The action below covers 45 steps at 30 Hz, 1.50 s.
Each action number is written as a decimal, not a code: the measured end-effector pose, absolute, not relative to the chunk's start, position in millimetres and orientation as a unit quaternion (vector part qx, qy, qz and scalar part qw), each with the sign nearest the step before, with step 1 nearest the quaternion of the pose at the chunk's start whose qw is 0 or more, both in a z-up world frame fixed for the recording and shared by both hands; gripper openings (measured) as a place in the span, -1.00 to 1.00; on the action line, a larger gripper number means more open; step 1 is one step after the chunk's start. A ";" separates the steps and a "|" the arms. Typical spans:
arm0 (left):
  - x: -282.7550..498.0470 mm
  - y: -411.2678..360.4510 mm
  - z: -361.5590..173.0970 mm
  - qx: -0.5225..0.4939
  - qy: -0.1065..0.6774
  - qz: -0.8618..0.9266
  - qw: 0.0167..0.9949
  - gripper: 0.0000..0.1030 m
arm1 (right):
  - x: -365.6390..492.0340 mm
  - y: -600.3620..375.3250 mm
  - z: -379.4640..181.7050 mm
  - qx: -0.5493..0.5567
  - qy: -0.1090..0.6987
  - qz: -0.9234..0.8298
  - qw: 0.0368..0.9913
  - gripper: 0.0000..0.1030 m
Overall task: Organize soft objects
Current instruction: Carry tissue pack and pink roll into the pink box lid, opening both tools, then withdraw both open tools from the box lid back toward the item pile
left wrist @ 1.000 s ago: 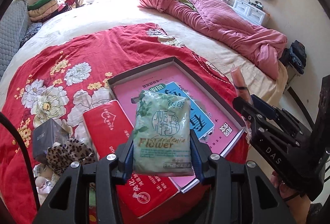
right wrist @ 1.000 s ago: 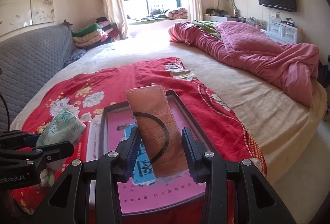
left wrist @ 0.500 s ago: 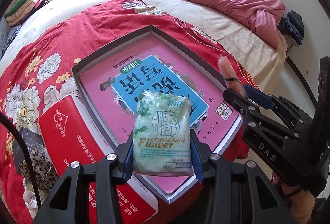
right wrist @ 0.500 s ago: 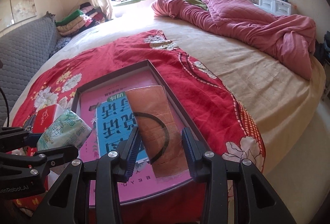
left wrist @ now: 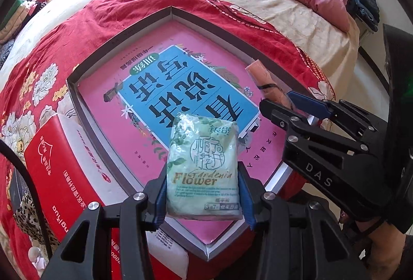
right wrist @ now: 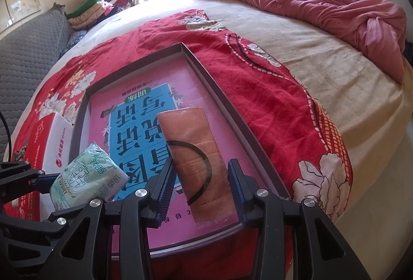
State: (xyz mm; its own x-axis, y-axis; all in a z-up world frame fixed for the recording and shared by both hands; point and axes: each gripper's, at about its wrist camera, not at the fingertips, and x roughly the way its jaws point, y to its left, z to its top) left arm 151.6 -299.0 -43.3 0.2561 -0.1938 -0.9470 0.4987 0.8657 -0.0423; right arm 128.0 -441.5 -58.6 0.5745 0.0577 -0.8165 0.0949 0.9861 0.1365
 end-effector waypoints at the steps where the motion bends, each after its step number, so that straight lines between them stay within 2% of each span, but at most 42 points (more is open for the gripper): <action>1: 151.5 -300.0 -44.7 0.137 0.569 -0.221 0.780 -0.09 | 128.9 -441.9 -60.5 0.084 0.464 -0.011 0.882 -0.16; 20: 146.5 -310.4 -58.9 0.161 0.581 -0.226 0.766 -0.09 | 131.8 -444.1 -65.8 0.080 0.474 -0.020 0.877 -0.13; 22: 146.7 -310.3 -58.5 0.154 0.583 -0.229 0.764 -0.09 | 131.3 -444.1 -65.5 0.081 0.473 -0.019 0.877 -0.11; 24: 146.4 -309.9 -58.3 0.149 0.583 -0.231 0.764 -0.09 | 131.2 -443.8 -64.8 0.081 0.472 -0.017 0.878 0.00; 31: 144.7 -311.5 -58.9 0.157 0.582 -0.231 0.764 -0.06 | 127.7 -446.0 -56.5 0.084 0.453 -0.023 0.887 0.04; 35: 144.4 -311.7 -58.2 0.155 0.580 -0.230 0.766 0.00 | 123.4 -458.2 -47.1 0.104 0.427 -0.048 0.897 0.14; 41: 143.7 -307.9 -49.5 0.141 0.570 -0.230 0.776 0.22 | 120.3 -468.1 -42.5 0.126 0.414 -0.057 0.900 0.15; 45: 139.6 -301.3 -39.9 0.132 0.563 -0.227 0.784 0.27 | 120.1 -467.1 -43.3 0.121 0.416 -0.061 0.899 0.15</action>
State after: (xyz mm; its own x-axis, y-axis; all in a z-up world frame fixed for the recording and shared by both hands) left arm 139.6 -301.3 -39.9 0.2640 -0.2071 -0.9420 0.5045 0.8621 -0.0482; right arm 120.1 -467.1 -43.3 0.6457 -0.0090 -0.7635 0.2099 0.9635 0.1662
